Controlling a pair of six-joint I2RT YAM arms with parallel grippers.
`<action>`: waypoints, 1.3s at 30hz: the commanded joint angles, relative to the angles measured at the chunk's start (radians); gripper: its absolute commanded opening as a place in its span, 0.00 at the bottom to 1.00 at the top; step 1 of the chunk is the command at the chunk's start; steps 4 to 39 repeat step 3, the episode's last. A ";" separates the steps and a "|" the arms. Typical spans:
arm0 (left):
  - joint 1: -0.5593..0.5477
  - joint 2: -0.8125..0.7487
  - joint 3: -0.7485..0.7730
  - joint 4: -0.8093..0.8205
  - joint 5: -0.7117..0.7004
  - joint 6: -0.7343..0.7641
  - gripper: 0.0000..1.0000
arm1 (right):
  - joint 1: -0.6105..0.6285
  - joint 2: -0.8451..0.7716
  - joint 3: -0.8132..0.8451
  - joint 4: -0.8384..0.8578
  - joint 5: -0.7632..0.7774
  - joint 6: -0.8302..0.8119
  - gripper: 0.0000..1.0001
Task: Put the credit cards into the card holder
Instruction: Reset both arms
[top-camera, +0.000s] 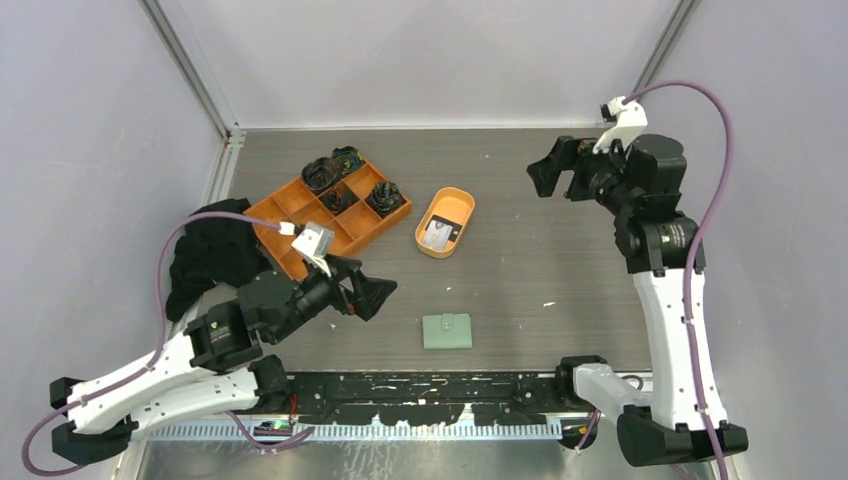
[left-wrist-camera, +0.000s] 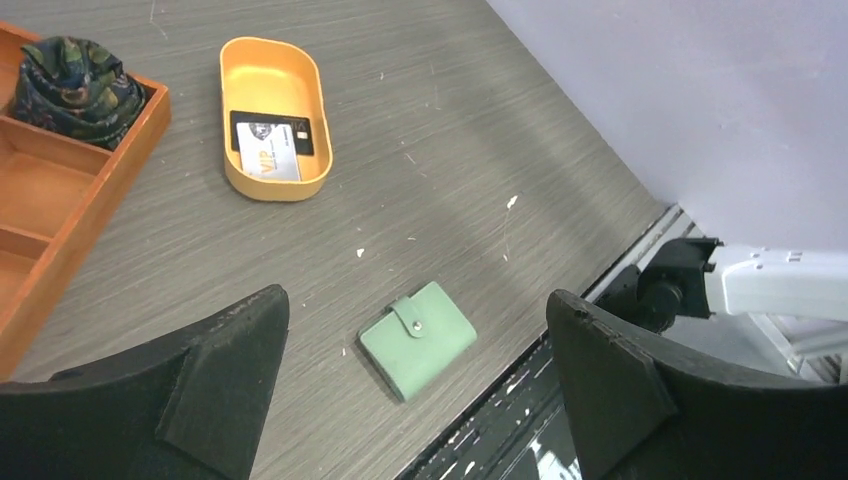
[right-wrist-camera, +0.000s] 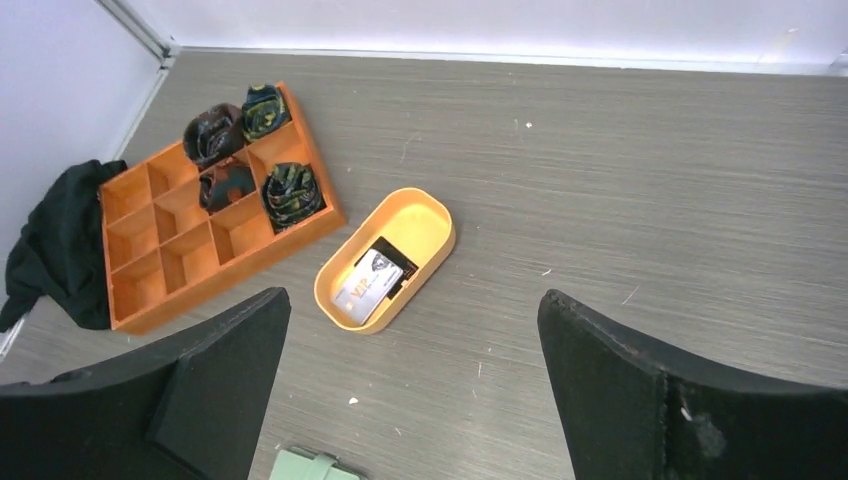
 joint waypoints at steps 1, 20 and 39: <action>0.003 0.029 0.100 -0.134 0.068 0.089 1.00 | -0.002 -0.029 0.063 -0.059 0.004 0.019 0.99; 0.003 0.042 0.116 -0.139 0.080 0.100 1.00 | -0.003 -0.028 0.074 -0.072 -0.038 0.030 0.99; 0.003 0.042 0.116 -0.139 0.080 0.100 1.00 | -0.003 -0.028 0.074 -0.072 -0.038 0.030 0.99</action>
